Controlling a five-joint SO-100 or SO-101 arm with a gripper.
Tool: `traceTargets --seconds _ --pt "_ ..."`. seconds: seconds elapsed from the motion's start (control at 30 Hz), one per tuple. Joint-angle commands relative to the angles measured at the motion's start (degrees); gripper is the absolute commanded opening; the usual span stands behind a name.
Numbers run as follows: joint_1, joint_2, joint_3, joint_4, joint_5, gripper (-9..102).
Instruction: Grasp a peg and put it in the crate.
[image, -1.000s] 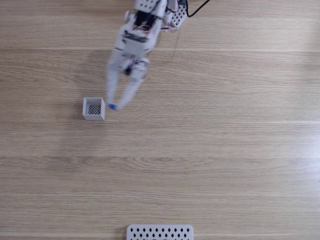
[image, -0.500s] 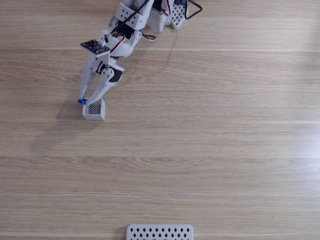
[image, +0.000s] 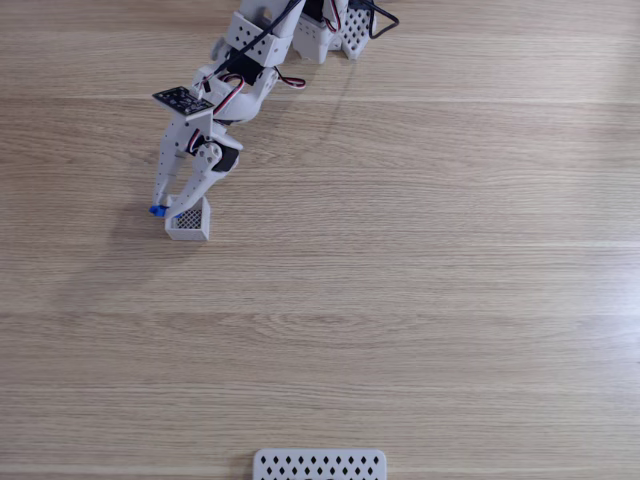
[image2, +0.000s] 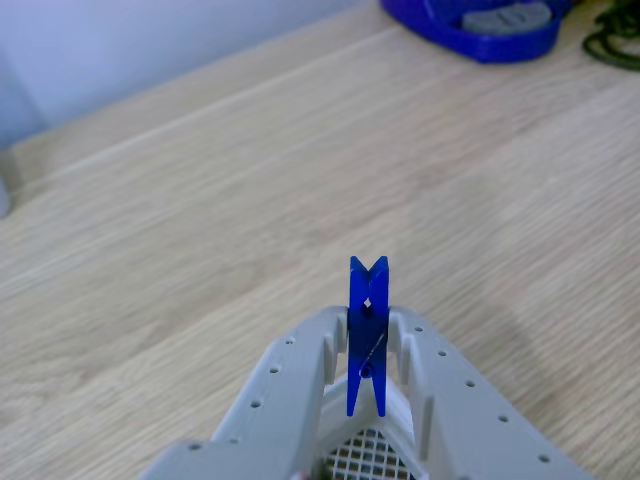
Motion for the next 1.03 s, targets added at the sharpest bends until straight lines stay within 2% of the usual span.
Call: traceTargets --seconds 0.0,0.2,0.3,0.4,0.6,1.0 --pt "0.79 3.16 -2.64 1.49 0.18 7" --pt "0.79 4.57 -2.55 3.34 0.35 16" --pt "0.79 4.75 -2.72 3.43 0.18 12" --pt "0.70 5.45 -3.43 3.43 0.18 -3" --pt "-2.90 12.66 -2.55 5.01 0.88 -1" --pt "-24.26 36.12 -2.55 34.19 0.35 -1"
